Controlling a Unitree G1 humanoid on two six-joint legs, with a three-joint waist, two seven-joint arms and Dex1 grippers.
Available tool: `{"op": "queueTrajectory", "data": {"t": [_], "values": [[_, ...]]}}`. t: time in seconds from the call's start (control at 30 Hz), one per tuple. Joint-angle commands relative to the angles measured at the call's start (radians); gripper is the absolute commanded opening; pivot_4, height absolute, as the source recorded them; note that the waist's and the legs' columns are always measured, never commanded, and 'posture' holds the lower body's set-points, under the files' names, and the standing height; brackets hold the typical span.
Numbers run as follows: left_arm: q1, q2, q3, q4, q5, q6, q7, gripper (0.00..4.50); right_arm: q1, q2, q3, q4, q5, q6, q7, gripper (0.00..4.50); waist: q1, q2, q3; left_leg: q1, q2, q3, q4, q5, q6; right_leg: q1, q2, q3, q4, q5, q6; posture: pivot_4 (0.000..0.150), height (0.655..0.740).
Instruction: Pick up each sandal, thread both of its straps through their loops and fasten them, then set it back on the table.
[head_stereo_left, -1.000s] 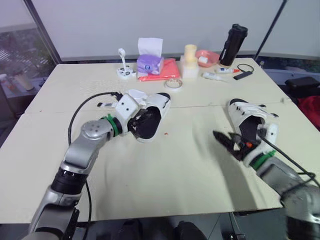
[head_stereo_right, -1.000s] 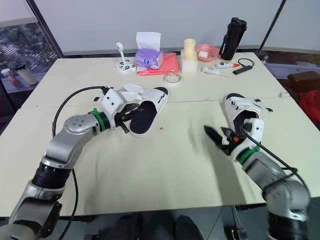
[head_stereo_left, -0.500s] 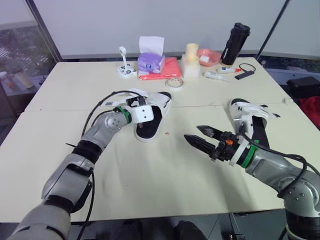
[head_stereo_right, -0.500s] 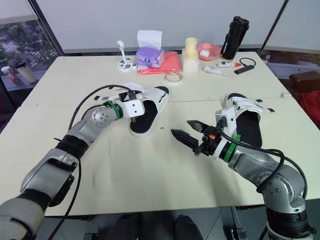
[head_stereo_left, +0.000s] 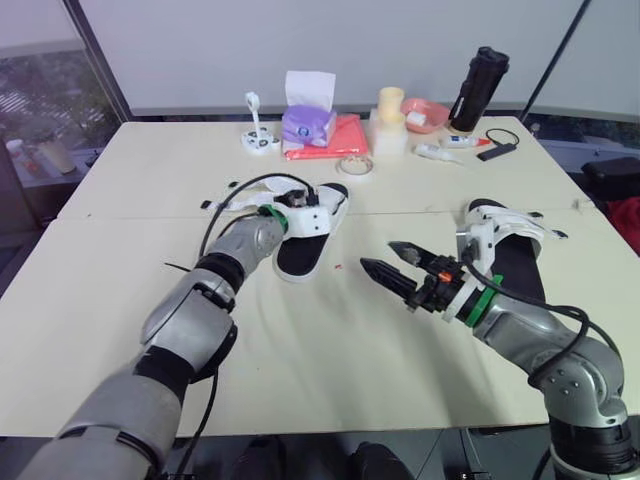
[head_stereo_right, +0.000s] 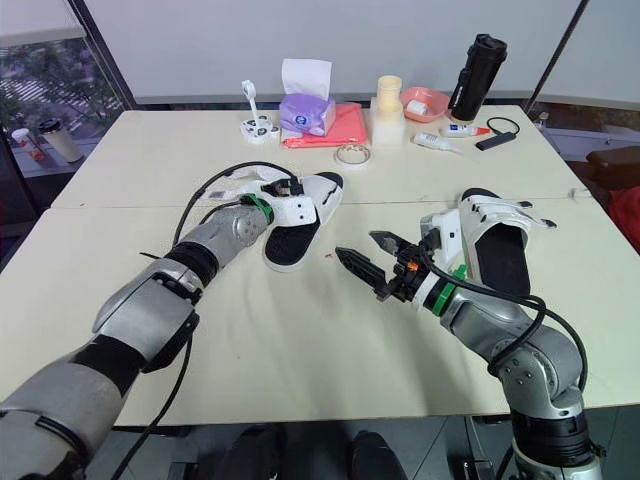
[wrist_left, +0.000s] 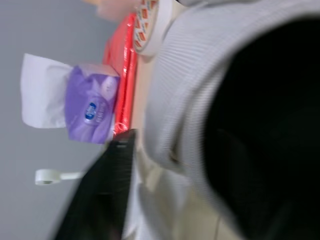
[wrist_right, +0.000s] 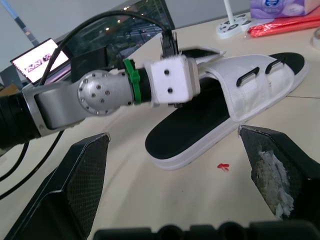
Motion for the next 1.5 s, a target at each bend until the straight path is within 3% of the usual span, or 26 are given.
{"op": "queueTrajectory", "data": {"t": [0.03, 0.07, 0.23, 0.37, 0.43, 0.63, 0.8, 0.9, 1.23, 1.33, 1.5], "values": [[-0.020, -0.001, -0.018, 0.018, 0.036, 0.014, 0.041, 0.58, -0.017, 0.011, -0.002, -0.014, -0.008, -0.023, 0.001, 4.50, 0.002, 0.000, 0.000, 0.000, 0.000, 0.000, 0.000, 0.000, 0.000, 0.000, 0.000, 0.000, 0.000, 0.000, 0.000, 0.150, 0.7400], [-0.022, -0.002, -0.020, 0.020, 0.040, 0.015, 0.048, 0.06, -0.018, 0.014, -0.002, -0.013, -0.011, -0.023, 0.001, 4.50, 0.002, 0.000, 0.000, 0.000, 0.000, 0.000, 0.000, 0.001, 0.000, 0.001, 0.000, 0.000, 0.000, 0.000, 0.000, 0.150, 0.7400], [-0.035, 0.014, -0.044, 0.013, 0.083, -0.032, 0.091, 0.02, -0.013, 0.022, -0.018, -0.009, -0.011, -0.023, -0.008, 4.50, 0.003, 0.000, -0.001, 0.001, 0.000, 0.000, 0.001, 0.001, 0.000, 0.001, 0.000, -0.001, 0.000, 0.000, 0.000, 0.150, 0.7400], [-0.044, 0.094, -0.141, -0.035, 0.191, -0.242, 0.191, 0.02, -0.001, 0.001, -0.070, 0.011, 0.006, -0.024, 0.005, 4.50, -0.001, 0.000, -0.001, 0.001, 0.000, 0.000, 0.000, 0.001, -0.001, 0.001, 0.000, -0.001, 0.001, 0.000, 0.000, 0.150, 0.7400], [-0.045, 0.183, -0.216, -0.092, 0.277, -0.438, 0.289, 0.02, 0.010, -0.033, -0.110, 0.028, 0.012, -0.021, 0.032, 4.50, -0.003, 0.000, 0.000, 0.001, 0.000, 0.000, 0.000, 0.001, -0.001, 0.000, 0.000, -0.001, 0.001, 0.000, 0.000, 0.150, 0.7400], [-0.052, 0.395, -0.409, -0.295, 0.552, -0.790, 0.633, 0.02, 0.005, -0.120, -0.188, 0.091, 0.047, -0.002, 0.112, 4.50, 0.004, 0.000, 0.000, -0.001, 0.000, 0.000, -0.002, 0.002, -0.001, -0.001, -0.001, 0.000, 0.000, 0.000, 0.000, 0.150, 0.7400], [0.001, 0.511, -0.497, -0.500, 0.724, -0.916, 0.908, 0.02, 0.009, -0.179, -0.183, 0.124, 0.038, 0.011, 0.181, 4.50, 0.008, -0.001, -0.001, -0.001, 0.000, 0.000, 0.000, 0.002, -0.001, 0.000, -0.003, -0.001, 0.000, 0.000, 0.000, 0.150, 0.7400], [0.034, 0.532, -0.482, -0.572, 0.748, -0.946, 0.996, 0.02, 0.011, -0.182, -0.178, 0.133, 0.028, 0.011, 0.195, 4.50, 0.007, -0.001, -0.001, 0.000, 0.000, 0.000, 0.000, 0.002, -0.001, 0.000, -0.003, -0.001, 0.001, 0.000, 0.000, 0.150, 0.7400], [0.048, 0.487, -0.469, -0.501, 0.770, -0.958, 1.016, 0.02, -0.005, -0.172, -0.133, 0.138, 0.010, 0.021, 0.191, 4.50, 0.005, -0.001, -0.001, 0.000, -0.001, 0.000, 0.001, 0.002, -0.001, 0.000, -0.003, -0.002, 0.002, 0.000, 0.000, 0.150, 0.7400], [0.054, 0.477, -0.456, -0.481, 0.744, -0.966, 0.983, 0.93, -0.001, -0.179, -0.126, 0.138, 0.004, 0.027, 0.196, 4.50, 0.006, -0.001, -0.001, 0.000, -0.001, 0.000, 0.001, 0.002, -0.001, 0.000, -0.003, -0.002, 0.003, 0.000, 0.000, 0.150, 0.7400], [0.087, 0.494, -0.415, -0.486, 0.672, -1.005, 0.909, 3.48, 0.004, -0.196, -0.104, 0.132, -0.008, 0.045, 0.224, 4.50, 0.005, -0.001, -0.001, 0.000, -0.001, 0.000, 0.001, 0.002, -0.001, 0.000, -0.003, -0.002, 0.003, 0.000, 0.000, 0.150, 0.7400]]}}
